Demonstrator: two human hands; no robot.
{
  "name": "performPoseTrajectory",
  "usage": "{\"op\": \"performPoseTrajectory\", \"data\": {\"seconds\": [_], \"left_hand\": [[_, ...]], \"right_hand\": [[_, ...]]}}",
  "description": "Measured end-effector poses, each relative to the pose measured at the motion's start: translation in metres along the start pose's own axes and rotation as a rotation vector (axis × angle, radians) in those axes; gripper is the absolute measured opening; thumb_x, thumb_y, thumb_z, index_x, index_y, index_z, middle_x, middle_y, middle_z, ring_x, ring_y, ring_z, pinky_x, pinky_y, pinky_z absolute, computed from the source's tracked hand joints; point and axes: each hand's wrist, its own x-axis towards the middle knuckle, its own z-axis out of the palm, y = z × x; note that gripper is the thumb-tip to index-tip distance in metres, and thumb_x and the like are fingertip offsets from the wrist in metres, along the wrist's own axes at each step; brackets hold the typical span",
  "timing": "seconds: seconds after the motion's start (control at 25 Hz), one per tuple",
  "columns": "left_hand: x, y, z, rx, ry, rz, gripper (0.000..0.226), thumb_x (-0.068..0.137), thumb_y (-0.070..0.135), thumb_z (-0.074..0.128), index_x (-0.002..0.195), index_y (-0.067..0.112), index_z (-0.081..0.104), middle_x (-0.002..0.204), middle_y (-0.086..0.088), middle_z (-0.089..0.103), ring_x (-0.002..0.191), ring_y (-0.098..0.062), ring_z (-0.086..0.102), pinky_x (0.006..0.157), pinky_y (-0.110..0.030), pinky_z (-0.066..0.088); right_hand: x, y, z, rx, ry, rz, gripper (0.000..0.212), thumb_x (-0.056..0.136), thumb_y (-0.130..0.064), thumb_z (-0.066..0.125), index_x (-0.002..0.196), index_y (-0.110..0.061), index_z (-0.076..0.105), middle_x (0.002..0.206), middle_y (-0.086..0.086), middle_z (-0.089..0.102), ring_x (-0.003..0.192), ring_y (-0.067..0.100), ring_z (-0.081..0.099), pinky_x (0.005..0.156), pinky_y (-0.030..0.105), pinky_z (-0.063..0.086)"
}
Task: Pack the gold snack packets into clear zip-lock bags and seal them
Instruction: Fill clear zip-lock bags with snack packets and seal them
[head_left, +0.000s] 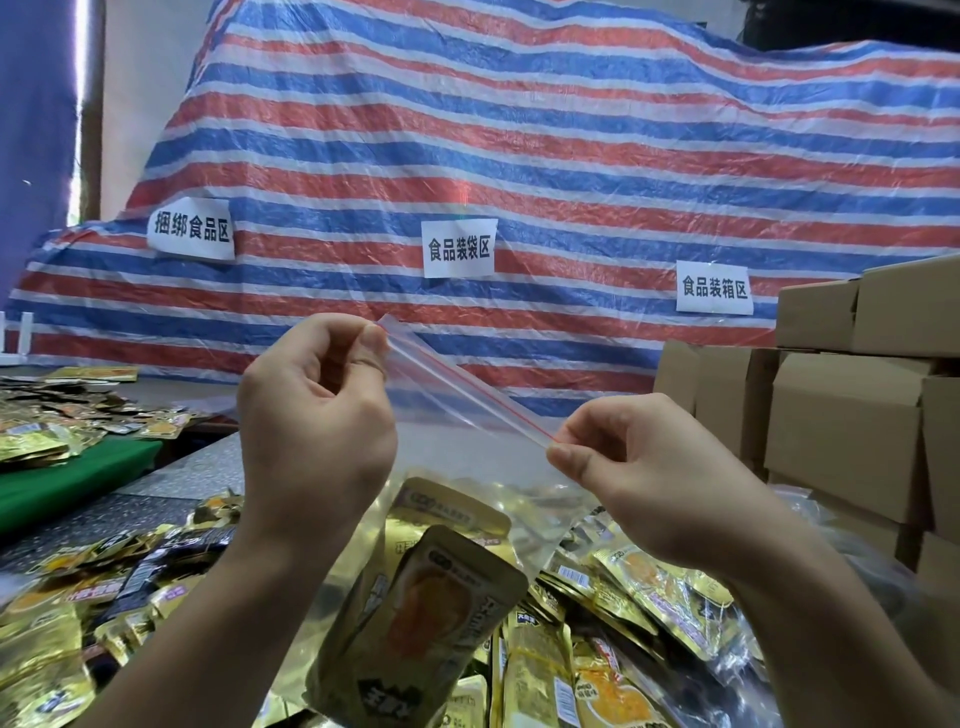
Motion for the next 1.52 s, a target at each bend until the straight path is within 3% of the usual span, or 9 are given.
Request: {"op": "performPoseTrajectory", "data": {"seconds": [0.2, 0.44, 0.64, 0.8, 0.96, 1.12, 1.24, 1.4, 1.52], "left_hand": [[0.001, -0.003, -0.001, 0.015, 0.007, 0.001, 0.021, 0.098, 0.022, 0.058, 0.079, 0.028, 0.064, 0.070, -0.001, 0.060, 0.050, -0.005, 0.045, 0.040, -0.027, 0.036], [0.006, -0.004, -0.004, 0.023, -0.009, -0.015, 0.018, 0.098, 0.025, 0.058, 0.081, 0.027, 0.065, 0.070, 0.006, 0.063, 0.056, -0.003, 0.053, 0.045, -0.017, 0.041], [0.007, -0.004, -0.002, -0.053, -0.111, -0.123, 0.021, 0.099, 0.028, 0.054, 0.082, 0.024, 0.066, 0.068, 0.008, 0.064, 0.059, -0.001, 0.055, 0.052, -0.018, 0.048], [-0.002, 0.000, 0.008, -0.126, -0.208, -0.168, 0.023, 0.102, 0.024, 0.047, 0.086, 0.017, 0.062, 0.069, 0.002, 0.070, 0.060, -0.009, 0.066, 0.055, -0.019, 0.051], [-0.008, 0.006, 0.011, -0.170, -0.252, -0.141, 0.019, 0.103, 0.025, 0.045, 0.093, 0.015, 0.058, 0.071, -0.001, 0.071, 0.061, -0.016, 0.068, 0.057, -0.021, 0.054], [-0.008, 0.009, 0.011, -0.198, -0.315, -0.179, 0.017, 0.100, 0.025, 0.049, 0.094, 0.016, 0.062, 0.072, -0.003, 0.072, 0.064, -0.015, 0.068, 0.062, -0.022, 0.056], [-0.007, 0.008, 0.010, -0.274, -0.438, -0.241, 0.011, 0.094, 0.023, 0.056, 0.096, 0.016, 0.064, 0.076, -0.007, 0.073, 0.069, -0.019, 0.070, 0.064, -0.024, 0.057], [-0.006, 0.001, 0.010, -0.282, -0.436, -0.234, 0.017, 0.075, 0.028, 0.068, 0.088, 0.016, 0.069, 0.075, -0.006, 0.074, 0.069, -0.018, 0.071, 0.064, -0.021, 0.057], [-0.009, -0.008, 0.015, -0.297, -0.361, -0.251, 0.011, 0.074, 0.026, 0.071, 0.081, 0.018, 0.071, 0.074, -0.007, 0.074, 0.067, -0.018, 0.071, 0.063, -0.019, 0.054]], "right_hand": [[0.001, 0.002, 0.000, -0.108, 0.019, -0.009, 0.028, 0.092, -0.044, 0.062, 0.075, -0.021, 0.064, 0.063, 0.003, 0.060, 0.051, 0.006, 0.044, 0.051, 0.026, 0.039], [0.003, 0.008, -0.001, -0.075, 0.015, -0.087, 0.034, 0.090, -0.046, 0.061, 0.067, -0.021, 0.060, 0.050, -0.009, 0.051, 0.045, 0.005, 0.041, 0.044, 0.019, 0.038], [0.002, 0.014, -0.012, -0.028, -0.005, -0.206, 0.041, 0.085, -0.059, 0.051, 0.069, -0.022, 0.060, 0.060, -0.013, 0.054, 0.053, 0.003, 0.046, 0.053, 0.017, 0.039], [0.001, 0.007, -0.004, -0.056, -0.073, -0.241, 0.042, 0.079, -0.072, 0.044, 0.083, -0.034, 0.063, 0.088, -0.027, 0.064, 0.077, -0.003, 0.061, 0.061, 0.015, 0.047], [0.000, 0.000, 0.011, 0.026, 0.002, -0.311, 0.021, 0.093, -0.044, 0.053, 0.080, -0.032, 0.064, 0.078, -0.008, 0.065, 0.063, 0.014, 0.059, 0.054, 0.032, 0.049], [0.003, 0.003, 0.016, 0.035, 0.052, -0.324, 0.021, 0.099, -0.032, 0.052, 0.081, -0.026, 0.061, 0.066, -0.007, 0.059, 0.050, 0.007, 0.046, 0.044, 0.023, 0.036], [0.006, 0.008, 0.017, 0.038, 0.095, -0.302, 0.023, 0.101, -0.030, 0.049, 0.081, -0.025, 0.058, 0.061, -0.010, 0.054, 0.052, 0.005, 0.044, 0.046, 0.022, 0.036], [0.010, 0.014, 0.020, 0.045, 0.095, -0.225, 0.031, 0.098, -0.050, 0.043, 0.080, -0.026, 0.051, 0.063, -0.012, 0.051, 0.055, 0.003, 0.043, 0.048, 0.022, 0.036], [0.007, 0.014, 0.015, 0.018, -0.114, -0.217, 0.037, 0.080, -0.068, 0.059, 0.086, -0.031, 0.057, 0.070, -0.020, 0.064, 0.058, -0.002, 0.056, 0.047, 0.015, 0.042]]}}
